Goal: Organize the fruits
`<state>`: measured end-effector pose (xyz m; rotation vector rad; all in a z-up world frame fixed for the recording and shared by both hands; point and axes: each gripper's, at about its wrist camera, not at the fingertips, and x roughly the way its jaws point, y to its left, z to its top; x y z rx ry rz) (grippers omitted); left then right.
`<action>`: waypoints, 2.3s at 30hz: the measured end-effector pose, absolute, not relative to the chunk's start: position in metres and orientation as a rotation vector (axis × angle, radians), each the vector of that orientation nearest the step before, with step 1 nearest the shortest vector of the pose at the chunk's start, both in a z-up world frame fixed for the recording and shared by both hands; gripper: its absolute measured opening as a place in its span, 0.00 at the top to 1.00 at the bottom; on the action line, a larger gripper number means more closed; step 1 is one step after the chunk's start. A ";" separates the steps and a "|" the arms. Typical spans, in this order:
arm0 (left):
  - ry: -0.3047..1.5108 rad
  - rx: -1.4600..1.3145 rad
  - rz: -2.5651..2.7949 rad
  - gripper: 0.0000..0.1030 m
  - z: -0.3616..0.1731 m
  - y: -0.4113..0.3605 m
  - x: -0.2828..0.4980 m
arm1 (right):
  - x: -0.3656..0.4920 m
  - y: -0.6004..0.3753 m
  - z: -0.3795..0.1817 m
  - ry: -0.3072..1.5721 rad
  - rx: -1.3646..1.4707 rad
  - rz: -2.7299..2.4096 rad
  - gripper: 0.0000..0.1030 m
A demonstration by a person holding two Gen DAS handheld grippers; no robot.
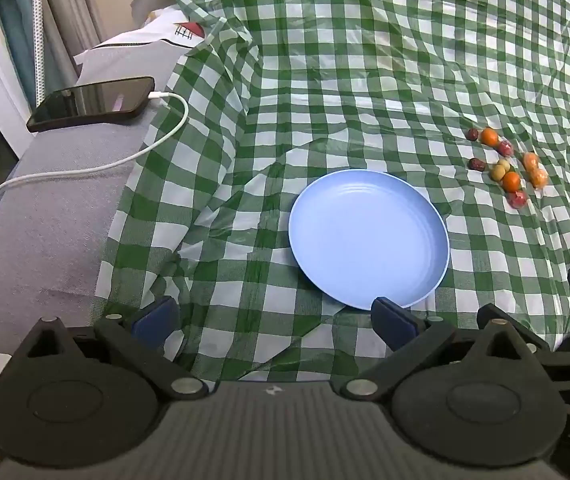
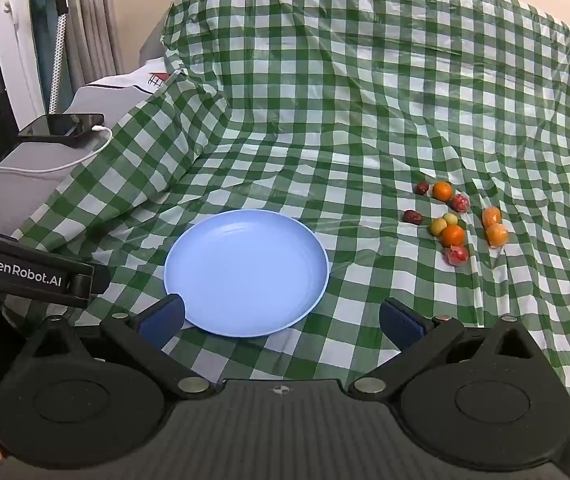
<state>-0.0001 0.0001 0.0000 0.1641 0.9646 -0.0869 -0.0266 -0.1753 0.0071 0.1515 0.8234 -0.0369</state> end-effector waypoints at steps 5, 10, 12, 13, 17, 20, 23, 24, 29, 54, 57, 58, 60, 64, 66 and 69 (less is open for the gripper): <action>0.964 0.166 -0.086 0.00 0.000 0.000 -0.002 | -0.026 -0.175 0.007 0.824 0.151 -0.037 0.00; 0.965 0.165 -0.084 0.00 0.001 0.000 -0.001 | -0.026 -0.176 0.007 0.825 0.151 -0.037 0.00; 0.966 0.165 -0.084 0.00 -0.001 0.000 0.000 | -0.026 -0.174 0.008 0.823 0.151 -0.039 0.00; 0.967 0.166 -0.083 0.00 0.000 0.001 0.000 | -0.026 -0.175 0.007 0.823 0.151 -0.040 0.00; 0.968 0.177 -0.080 0.00 -0.002 0.003 0.000 | -0.026 -0.175 0.008 0.825 0.152 -0.039 0.00; 0.969 0.184 -0.083 0.00 -0.001 0.001 0.001 | -0.026 -0.175 0.008 0.825 0.152 -0.040 0.00; 0.970 0.193 -0.078 0.00 -0.002 0.001 0.001 | -0.026 -0.174 0.008 0.826 0.152 -0.040 0.00; 0.971 0.193 -0.078 0.00 -0.002 0.001 0.001 | -0.026 -0.174 0.007 0.827 0.153 -0.041 0.00; 0.964 0.170 -0.089 0.00 -0.002 0.001 0.002 | -0.026 -0.175 0.007 0.832 0.159 -0.046 0.00; 0.978 0.185 -0.084 0.00 -0.002 0.001 0.002 | -0.028 -0.176 0.005 0.835 0.165 -0.049 0.00; 0.974 0.181 -0.083 0.00 -0.002 0.001 0.001 | -0.028 -0.177 0.005 0.835 0.165 -0.049 0.00; 0.975 0.181 -0.083 0.00 -0.002 0.001 0.002 | -0.028 -0.177 0.005 0.835 0.165 -0.049 0.00; 0.975 0.182 -0.083 0.00 -0.002 0.001 0.001 | -0.028 -0.177 0.006 0.835 0.165 -0.049 0.00; 0.963 0.175 -0.087 0.00 -0.002 0.001 0.001 | -0.029 -0.178 0.005 0.832 0.168 -0.052 0.00; 0.957 0.173 -0.090 0.00 -0.002 0.000 0.001 | -0.029 -0.178 0.005 0.835 0.169 -0.051 0.00; 0.959 0.178 -0.092 0.00 -0.003 0.000 0.001 | -0.028 -0.178 0.005 0.837 0.171 -0.052 0.00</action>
